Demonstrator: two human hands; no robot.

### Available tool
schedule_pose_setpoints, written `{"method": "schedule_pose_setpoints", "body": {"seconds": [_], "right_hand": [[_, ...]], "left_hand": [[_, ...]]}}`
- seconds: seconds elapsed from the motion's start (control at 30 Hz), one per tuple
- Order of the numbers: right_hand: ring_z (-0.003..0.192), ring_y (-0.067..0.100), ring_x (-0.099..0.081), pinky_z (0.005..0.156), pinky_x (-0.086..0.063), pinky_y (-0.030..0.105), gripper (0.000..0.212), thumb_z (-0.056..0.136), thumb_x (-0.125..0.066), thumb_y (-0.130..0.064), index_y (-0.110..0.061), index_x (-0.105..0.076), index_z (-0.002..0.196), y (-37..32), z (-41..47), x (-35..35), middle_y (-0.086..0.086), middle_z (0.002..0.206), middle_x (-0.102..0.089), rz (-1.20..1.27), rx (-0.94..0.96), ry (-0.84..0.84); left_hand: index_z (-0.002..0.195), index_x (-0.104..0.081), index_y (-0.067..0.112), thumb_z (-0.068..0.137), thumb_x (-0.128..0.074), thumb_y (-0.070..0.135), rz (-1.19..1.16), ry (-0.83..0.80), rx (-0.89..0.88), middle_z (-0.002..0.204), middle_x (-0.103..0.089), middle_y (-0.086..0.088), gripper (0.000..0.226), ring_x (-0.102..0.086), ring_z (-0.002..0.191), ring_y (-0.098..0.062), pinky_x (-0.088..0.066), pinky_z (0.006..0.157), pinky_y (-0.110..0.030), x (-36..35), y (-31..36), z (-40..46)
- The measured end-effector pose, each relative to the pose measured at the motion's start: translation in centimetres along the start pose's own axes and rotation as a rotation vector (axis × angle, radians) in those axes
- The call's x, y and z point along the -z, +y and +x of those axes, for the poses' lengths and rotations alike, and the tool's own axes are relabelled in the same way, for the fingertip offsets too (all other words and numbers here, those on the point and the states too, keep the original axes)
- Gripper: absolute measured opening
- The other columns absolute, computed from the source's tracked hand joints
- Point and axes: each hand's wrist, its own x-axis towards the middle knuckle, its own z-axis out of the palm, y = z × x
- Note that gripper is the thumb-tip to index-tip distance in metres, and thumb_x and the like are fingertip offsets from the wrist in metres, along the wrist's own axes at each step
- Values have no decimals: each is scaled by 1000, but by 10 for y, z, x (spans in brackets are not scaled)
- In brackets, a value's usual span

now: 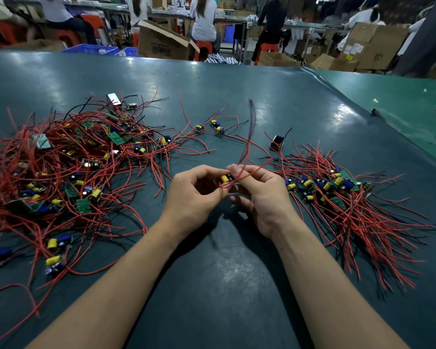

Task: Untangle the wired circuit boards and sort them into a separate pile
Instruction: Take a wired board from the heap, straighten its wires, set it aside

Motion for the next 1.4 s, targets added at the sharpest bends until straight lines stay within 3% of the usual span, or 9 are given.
{"method": "schedule_pose_setpoints", "body": {"seconds": [0.23, 0.57, 0.67, 0.83, 0.93, 1.07, 1.17, 1.27, 1.4], "right_hand": [[55, 8, -60, 42, -44, 18, 12, 86, -73, -13, -13, -72, 74, -2, 2, 3, 1, 67, -70, -77, 126, 130], [45, 3, -51, 38, -39, 16, 15, 87, -71, -6, -11, -68, 73, -14, 11, 20, -3, 57, -66, 279, 186, 445], [44, 5, -49, 38, -38, 18, 15, 89, -69, -7, -10, -65, 75, -16, 12, 23, 1, 60, -63, 331, 235, 493], [42, 9, -47, 38, -36, 18, 22, 97, -59, -11, -14, -56, 76, -15, 14, 22, 0, 61, -57, 387, 301, 529], [40, 10, -50, 38, -40, 18, 17, 101, -54, -20, -15, -55, 85, -16, 14, 23, 1, 66, -63, 373, 253, 499], [48, 11, -62, 41, -47, 19, 28, 92, -62, -39, -13, -60, 99, -6, 7, 10, 4, 87, -67, 172, 18, 253], [45, 8, -56, 39, -41, 17, 21, 90, -65, -37, -17, -70, 85, 3, 0, -1, -4, 71, -67, -24, -47, 62], [39, 5, -40, 36, -31, 15, 28, 90, -68, -22, -17, -73, 63, 4, 3, -1, -5, 58, -57, -37, 10, 66], [36, 3, -32, 34, -25, 14, 21, 89, -67, -10, -11, -68, 69, -2, 10, 7, -8, 49, -50, 116, 57, 214]], "left_hand": [[89, -72, 10, 77, -75, -7, -47, 35, -1, 79, -73, -2, 20, -64, 70, -8, -54, 71, -22, -3, 6, -2], [81, -72, 19, 72, -79, -5, -99, 25, -48, 78, -74, -1, 26, -67, 72, -17, -55, 73, -29, -2, 6, -6], [77, -70, 20, 69, -73, 5, -104, 11, -66, 76, -74, 2, 17, -66, 72, -20, -55, 73, -30, -2, 6, -7], [74, -69, 22, 69, -71, 4, -114, -28, -78, 74, -74, 8, 18, -67, 70, -12, -55, 71, -26, 0, 6, -7], [78, -71, 18, 70, -73, 6, -109, 25, -84, 75, -74, 5, 15, -67, 69, -11, -55, 69, -23, -1, 5, -5], [82, -70, 19, 78, -76, -4, -111, 226, -59, 66, -70, 15, 25, -61, 61, 2, -50, 64, -15, 3, -1, 5], [84, -70, 19, 80, -73, -7, -85, 169, -57, 66, -70, 17, 27, -61, 61, 4, -49, 64, -13, 5, -2, 6], [82, -70, 17, 77, -73, -10, -94, 37, -52, 68, -71, 15, 28, -62, 63, 5, -48, 63, -11, 2, 0, 2], [77, -69, 14, 71, -77, -2, -173, 52, -50, 67, -72, 11, 19, -61, 59, 1, -48, 61, -14, 4, 1, 1]]}}
